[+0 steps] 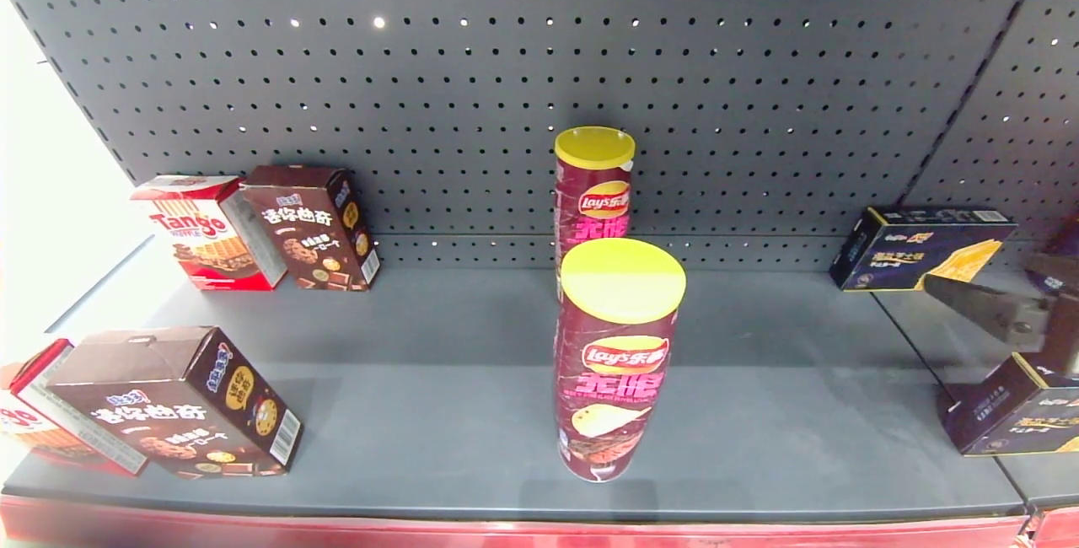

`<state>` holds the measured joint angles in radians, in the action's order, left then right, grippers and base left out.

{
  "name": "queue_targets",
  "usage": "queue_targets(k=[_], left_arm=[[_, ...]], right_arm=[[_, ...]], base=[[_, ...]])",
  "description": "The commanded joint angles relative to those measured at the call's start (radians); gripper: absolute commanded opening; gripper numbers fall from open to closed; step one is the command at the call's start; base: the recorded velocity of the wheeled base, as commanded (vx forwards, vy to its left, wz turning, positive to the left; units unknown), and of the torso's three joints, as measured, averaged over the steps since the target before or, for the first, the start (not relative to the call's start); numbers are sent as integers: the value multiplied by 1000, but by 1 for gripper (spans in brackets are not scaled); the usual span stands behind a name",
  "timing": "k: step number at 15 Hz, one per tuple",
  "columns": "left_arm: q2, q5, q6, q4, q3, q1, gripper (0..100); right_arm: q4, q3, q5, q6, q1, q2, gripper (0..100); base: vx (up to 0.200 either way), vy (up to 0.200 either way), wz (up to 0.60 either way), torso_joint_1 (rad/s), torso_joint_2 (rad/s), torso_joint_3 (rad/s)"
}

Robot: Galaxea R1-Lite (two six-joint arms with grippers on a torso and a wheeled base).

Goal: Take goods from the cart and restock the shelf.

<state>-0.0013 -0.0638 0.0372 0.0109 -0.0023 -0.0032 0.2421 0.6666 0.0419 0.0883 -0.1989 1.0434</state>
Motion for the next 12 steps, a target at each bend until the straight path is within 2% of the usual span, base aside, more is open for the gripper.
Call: queue_targets(k=[1, 5, 8, 10, 12], left_arm=[[1, -2, 0, 0, -1, 0, 100], [1, -1, 1, 0, -1, 0, 100], [1, -2, 1, 0, -1, 0, 100], [1, -2, 1, 0, -1, 0, 100], [1, -1, 1, 0, -1, 0, 100]], right_arm=[[3, -216, 42, 82, 81, -344, 100], [-10, -360, 49, 108, 93, -562, 100], [-38, -489, 47, 70, 99, -749, 100], [-69, -634, 42, 1, 92, -945, 100], [-64, -667, 38, -59, 92, -948, 100]], base=[[0, 0, 0, 0, 0, 0], [0, 0, 0, 0, 0, 0], [0, 0, 0, 0, 0, 0], [0, 0, 0, 0, 0, 0], [0, 0, 0, 0, 0, 0]])
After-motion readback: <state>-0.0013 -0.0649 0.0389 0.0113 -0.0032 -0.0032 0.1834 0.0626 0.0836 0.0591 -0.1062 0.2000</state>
